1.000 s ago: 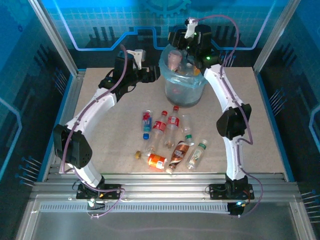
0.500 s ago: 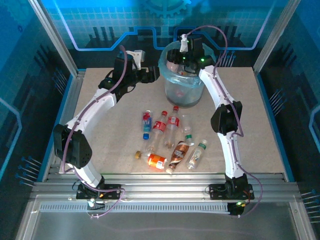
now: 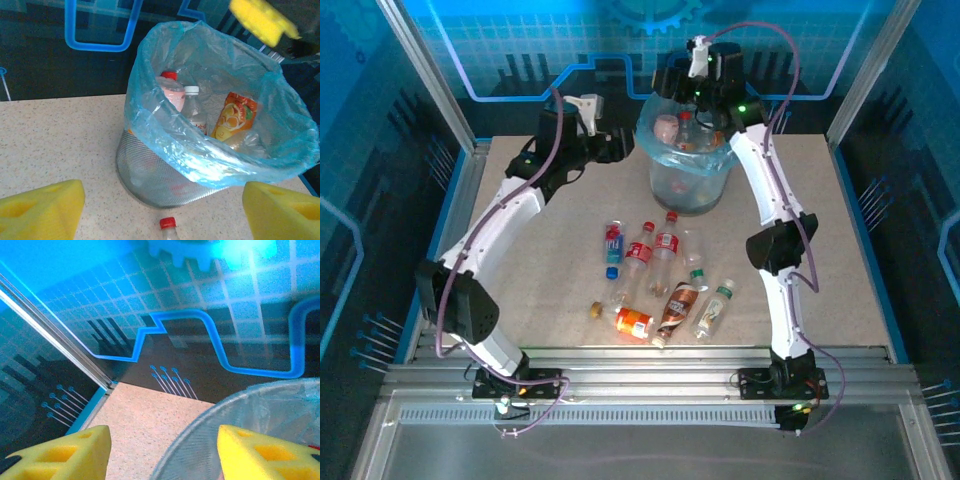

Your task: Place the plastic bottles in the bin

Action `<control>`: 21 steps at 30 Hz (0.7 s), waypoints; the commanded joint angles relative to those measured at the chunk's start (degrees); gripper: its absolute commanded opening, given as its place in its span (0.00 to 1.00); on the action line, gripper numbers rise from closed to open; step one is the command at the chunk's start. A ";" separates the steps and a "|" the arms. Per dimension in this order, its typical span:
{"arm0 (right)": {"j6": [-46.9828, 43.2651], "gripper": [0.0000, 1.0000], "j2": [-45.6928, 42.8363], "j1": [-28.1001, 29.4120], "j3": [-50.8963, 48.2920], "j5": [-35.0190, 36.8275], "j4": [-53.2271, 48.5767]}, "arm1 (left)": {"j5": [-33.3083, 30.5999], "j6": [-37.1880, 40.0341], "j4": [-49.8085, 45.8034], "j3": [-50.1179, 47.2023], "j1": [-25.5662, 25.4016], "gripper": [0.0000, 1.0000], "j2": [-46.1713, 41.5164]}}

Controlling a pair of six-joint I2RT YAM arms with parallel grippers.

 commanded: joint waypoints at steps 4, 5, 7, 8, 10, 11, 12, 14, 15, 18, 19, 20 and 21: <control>-7.09 0.64 -15.83 5.66 -10.08 4.94 -7.21 | -1.63 -1.38 -7.45 -4.52 0.29 0.83 -9.17; -7.43 0.65 -18.29 6.67 -14.32 5.38 -7.29 | -1.55 -1.64 -8.24 -6.06 0.20 0.83 -10.58; -8.04 0.65 -24.49 8.74 -23.88 5.87 -5.35 | -2.03 -1.87 -9.24 -9.55 -0.19 0.82 -13.26; -8.35 0.66 -27.81 10.00 -29.68 6.87 -3.77 | -2.36 -2.03 -9.54 -11.49 -0.48 0.82 -14.78; -8.08 0.67 -33.87 11.98 -40.12 9.56 -0.13 | -2.56 -2.20 -9.99 -14.84 -1.03 0.82 -17.17; -7.30 0.67 -36.52 12.84 -45.73 10.99 1.79 | -2.68 -1.72 -10.46 -16.23 -1.49 0.82 -18.19; -5.74 0.67 -39.97 13.41 -51.23 12.32 3.71 | -3.50 -1.21 -11.18 -17.38 -2.17 0.82 -19.19; -4.00 0.66 -44.47 13.73 -60.06 13.42 6.53 | -4.62 0.93 -12.17 -19.42 -3.88 0.82 -20.74; -3.33 0.65 -46.64 13.82 -63.61 14.69 6.83 | -5.09 2.23 -12.63 -20.54 -4.91 0.82 -21.50; -4.12 0.65 -50.05 13.82 -71.34 17.16 4.85 | -6.02 4.09 -13.52 -24.25 -7.16 0.83 -23.12; -4.65 0.65 -50.55 13.73 -72.40 18.00 3.56 | -6.09 4.06 -13.61 -25.25 -7.53 0.83 -23.54; -4.99 0.65 -50.86 13.73 -73.26 19.34 1.87 | -6.11 3.72 -13.79 -26.08 -7.83 0.83 -23.67; -5.11 0.66 -51.13 13.72 -74.01 20.15 0.82 | -6.02 3.40 -13.95 -26.74 -8.08 0.83 -23.84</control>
